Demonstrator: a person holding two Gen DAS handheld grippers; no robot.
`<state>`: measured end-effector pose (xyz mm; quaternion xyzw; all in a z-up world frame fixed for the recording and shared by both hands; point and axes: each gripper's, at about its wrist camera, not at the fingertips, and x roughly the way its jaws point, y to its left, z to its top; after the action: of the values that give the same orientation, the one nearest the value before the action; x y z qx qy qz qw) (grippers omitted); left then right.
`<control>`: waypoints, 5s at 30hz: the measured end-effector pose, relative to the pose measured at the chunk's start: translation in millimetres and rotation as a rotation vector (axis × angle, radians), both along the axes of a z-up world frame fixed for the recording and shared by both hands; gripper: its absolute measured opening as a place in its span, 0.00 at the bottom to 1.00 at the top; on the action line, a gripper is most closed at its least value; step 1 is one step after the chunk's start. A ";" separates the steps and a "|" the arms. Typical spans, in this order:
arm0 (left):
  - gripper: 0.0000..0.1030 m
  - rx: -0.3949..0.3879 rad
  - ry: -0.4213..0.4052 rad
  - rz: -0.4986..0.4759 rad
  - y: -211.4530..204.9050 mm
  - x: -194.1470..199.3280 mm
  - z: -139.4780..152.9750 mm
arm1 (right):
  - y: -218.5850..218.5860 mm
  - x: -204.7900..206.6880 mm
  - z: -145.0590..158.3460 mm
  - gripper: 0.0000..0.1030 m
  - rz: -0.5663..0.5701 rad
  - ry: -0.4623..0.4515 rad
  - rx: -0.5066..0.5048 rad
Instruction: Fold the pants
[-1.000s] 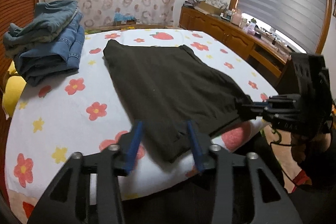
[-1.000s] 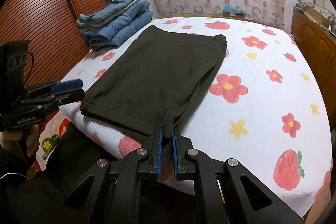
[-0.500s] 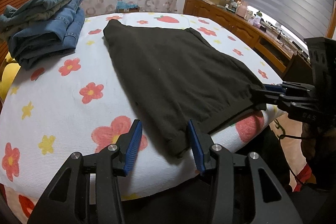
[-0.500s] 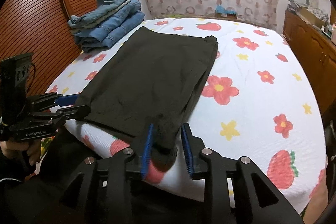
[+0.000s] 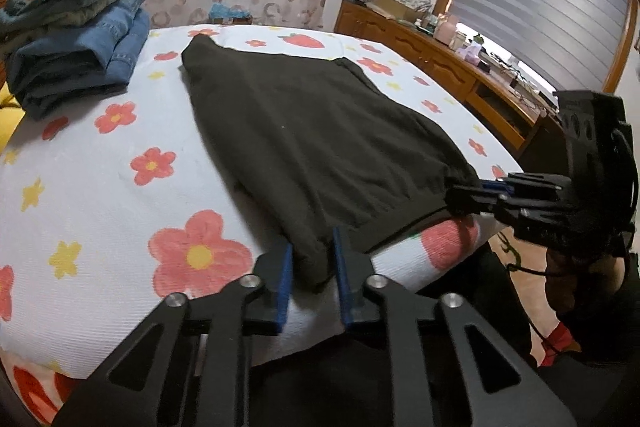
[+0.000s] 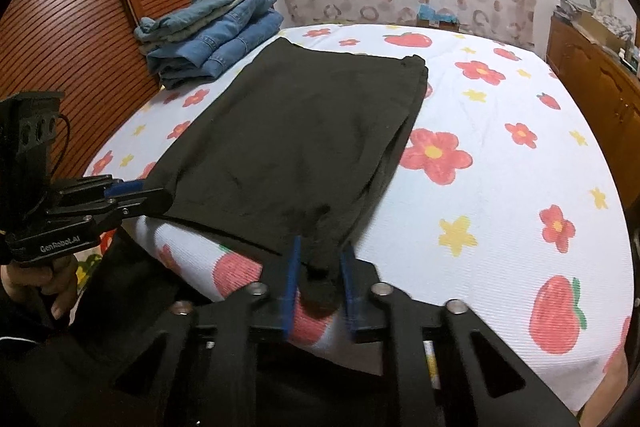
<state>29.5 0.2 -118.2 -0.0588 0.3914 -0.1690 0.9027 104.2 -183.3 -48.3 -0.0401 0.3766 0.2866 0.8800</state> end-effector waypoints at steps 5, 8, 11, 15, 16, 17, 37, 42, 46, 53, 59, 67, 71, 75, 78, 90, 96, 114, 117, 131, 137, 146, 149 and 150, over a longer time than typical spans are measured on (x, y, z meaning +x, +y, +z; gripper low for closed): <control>0.11 -0.034 -0.058 -0.007 0.2 -9.0 22.0 | -13.0 -0.9 9.4 0.09 0.021 0.003 0.078; 0.11 -0.059 -0.090 -0.014 1.7 -13.2 39.1 | -20.4 -5.3 21.4 0.08 0.026 -0.022 0.106; 0.11 -0.080 -0.115 -0.026 3.3 -16.6 54.7 | -27.5 -12.7 36.4 0.08 0.035 -0.050 0.139; 0.11 -0.087 -0.151 -0.032 4.9 -21.5 70.7 | -34.9 -22.1 52.6 0.08 0.047 -0.083 0.169; 0.11 -0.088 -0.159 -0.036 4.7 -22.6 74.2 | -36.5 -24.6 56.0 0.08 0.049 -0.093 0.171; 0.11 -0.089 -0.167 -0.041 4.0 -24.2 77.7 | -37.5 -27.4 59.5 0.08 0.054 -0.103 0.174; 0.11 -0.096 -0.177 -0.017 7.1 10.3 82.0 | -37.4 7.9 62.8 0.08 -0.011 -0.115 0.183; 0.11 -0.076 -0.185 0.003 9.9 43.4 86.3 | -22.9 36.2 66.0 0.08 -0.039 -0.130 0.157; 0.11 -0.063 -0.171 0.014 12.1 64.7 85.2 | -10.1 57.9 61.8 0.09 -0.056 -0.125 0.135; 0.11 -0.015 -0.151 0.040 12.4 90.8 77.4 | 7.8 88.1 53.5 0.09 -0.063 -0.106 0.097; 0.11 0.009 -0.120 0.059 13.5 103.6 63.8 | 18.4 101.4 45.0 0.09 -0.067 -0.086 0.067; 0.35 0.062 -0.145 0.077 14.3 104.6 57.5 | 26.2 106.4 40.3 0.09 -0.061 -0.100 0.021; 0.53 0.072 -0.160 0.070 15.7 98.9 58.3 | 27.9 104.7 41.6 0.11 -0.054 -0.113 -0.001; 0.66 0.067 -0.151 0.070 18.9 96.7 53.3 | 26.3 101.6 45.0 0.20 -0.062 -0.132 -0.016; 0.66 0.062 -0.130 0.084 22.7 94.4 46.0 | 24.1 99.9 45.9 0.32 -0.073 -0.136 -0.032; 0.66 0.137 -0.007 0.098 25.2 97.3 4.3 | 3.9 81.7 25.0 0.35 -0.029 -0.059 -0.086; 0.66 0.142 0.010 0.101 26.5 99.5 -0.2 | -6.7 67.1 17.2 0.35 0.002 -0.034 -0.086; 0.67 0.162 -0.011 0.092 26.0 103.3 -4.0 | -26.1 65.1 11.7 0.04 -0.011 -0.005 -0.056; 0.67 0.163 -0.012 0.092 25.9 103.1 -3.5 | -25.8 62.8 14.5 0.04 -0.012 -0.015 -0.047; 0.68 0.163 -0.012 0.092 26.1 103.6 -3.9 | -16.9 76.1 25.0 0.31 -0.051 -0.019 -0.059; 0.68 0.163 -0.013 0.092 25.8 103.2 -4.0 | 1.9 93.0 14.2 0.37 -0.032 0.019 -0.110; 0.68 0.165 -0.014 0.092 25.7 103.2 -4.2 | 11.6 94.7 4.1 0.45 -0.054 -0.018 -0.110; 0.68 0.163 -0.014 0.092 25.8 103.0 -4.3 | 13.5 90.0 1.1 0.47 -0.054 -0.045 -0.115; 0.68 0.164 -0.014 0.092 25.5 103.0 -4.2 | 13.2 89.8 0.5 0.48 -0.059 -0.042 -0.110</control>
<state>132.6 25.7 -122.4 -0.0013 0.3945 -0.0951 0.9140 194.0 -170.1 -47.8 -0.0834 0.3741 0.2387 0.8923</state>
